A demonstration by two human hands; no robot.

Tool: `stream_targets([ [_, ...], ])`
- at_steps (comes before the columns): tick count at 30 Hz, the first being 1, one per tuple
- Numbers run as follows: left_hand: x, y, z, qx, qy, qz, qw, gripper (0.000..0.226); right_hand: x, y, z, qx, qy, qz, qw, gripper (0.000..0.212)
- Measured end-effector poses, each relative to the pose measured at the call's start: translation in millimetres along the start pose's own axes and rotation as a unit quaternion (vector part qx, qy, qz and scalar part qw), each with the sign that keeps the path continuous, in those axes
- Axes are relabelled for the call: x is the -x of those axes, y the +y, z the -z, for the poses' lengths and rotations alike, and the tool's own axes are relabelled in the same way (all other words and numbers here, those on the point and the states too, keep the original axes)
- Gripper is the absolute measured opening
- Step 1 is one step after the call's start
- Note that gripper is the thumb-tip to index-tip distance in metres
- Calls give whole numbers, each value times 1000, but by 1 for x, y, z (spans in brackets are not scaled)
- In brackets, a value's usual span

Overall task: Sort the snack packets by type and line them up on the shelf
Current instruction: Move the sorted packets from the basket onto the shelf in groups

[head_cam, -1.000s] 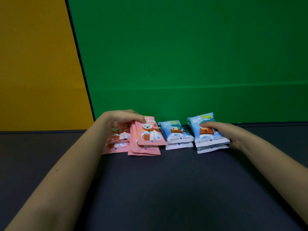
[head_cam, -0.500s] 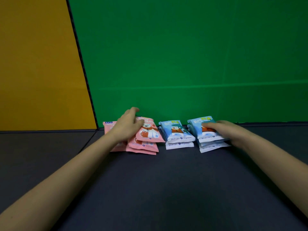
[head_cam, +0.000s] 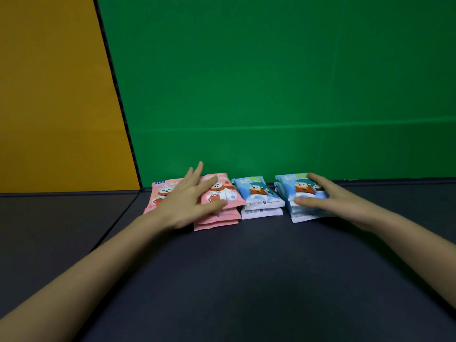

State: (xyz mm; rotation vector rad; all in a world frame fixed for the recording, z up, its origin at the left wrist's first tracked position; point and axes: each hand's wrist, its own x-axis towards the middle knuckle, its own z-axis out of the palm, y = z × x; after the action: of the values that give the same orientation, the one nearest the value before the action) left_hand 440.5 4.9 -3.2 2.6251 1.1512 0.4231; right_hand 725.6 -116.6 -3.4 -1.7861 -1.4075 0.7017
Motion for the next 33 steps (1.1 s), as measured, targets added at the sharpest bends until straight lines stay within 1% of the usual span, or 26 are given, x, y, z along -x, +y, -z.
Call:
stream_targets([
  [2,8,1,-2,-66,24,-35,997,107,5,4,2,24,-9,6,1000,99],
  [4,15,-1,-2,-143,22,-74,987,111,7,9,2,65,-11,12,998,96],
  [5,16,-4,-2,-165,16,-88,982,110,7,11,2,86,-2,16,996,94],
  [10,2,-17,2,-160,-16,-96,982,99,0,7,-3,149,32,21,988,90],
  [12,-3,-19,4,-149,-27,-100,983,95,-3,4,-6,155,39,17,987,90],
  [14,-5,-20,5,-145,-38,-98,984,97,-3,0,-8,149,38,7,988,92],
  [16,-3,-19,4,-145,-24,-101,984,106,3,-4,-7,126,33,-12,991,97],
  [17,0,-16,4,-142,1,-109,984,105,8,-6,-5,122,34,-21,992,99],
  [18,3,-11,3,-139,38,-121,982,99,16,-7,-3,132,41,-27,990,98],
  [19,6,-3,3,-136,86,-137,977,86,26,-7,0,159,58,-28,985,95],
  [21,13,22,5,-120,173,-157,965,48,51,-7,8,229,100,-7,968,78],
  [22,17,37,7,-108,195,-161,961,33,64,-8,12,252,115,6,961,67],
  [23,22,55,7,-101,209,-174,957,26,79,-7,17,261,126,14,957,57],
  [24,27,74,5,-95,216,-193,953,23,95,-6,23,261,136,19,956,49],
  [26,36,112,-1,-88,207,-232,946,22,130,-2,34,263,156,24,952,41],
  [29,50,174,-19,-67,179,-296,936,35,188,13,54,288,197,25,937,38],
  [33,69,253,-58,-21,151,-346,926,36,272,46,89,294,265,1,918,34],
])
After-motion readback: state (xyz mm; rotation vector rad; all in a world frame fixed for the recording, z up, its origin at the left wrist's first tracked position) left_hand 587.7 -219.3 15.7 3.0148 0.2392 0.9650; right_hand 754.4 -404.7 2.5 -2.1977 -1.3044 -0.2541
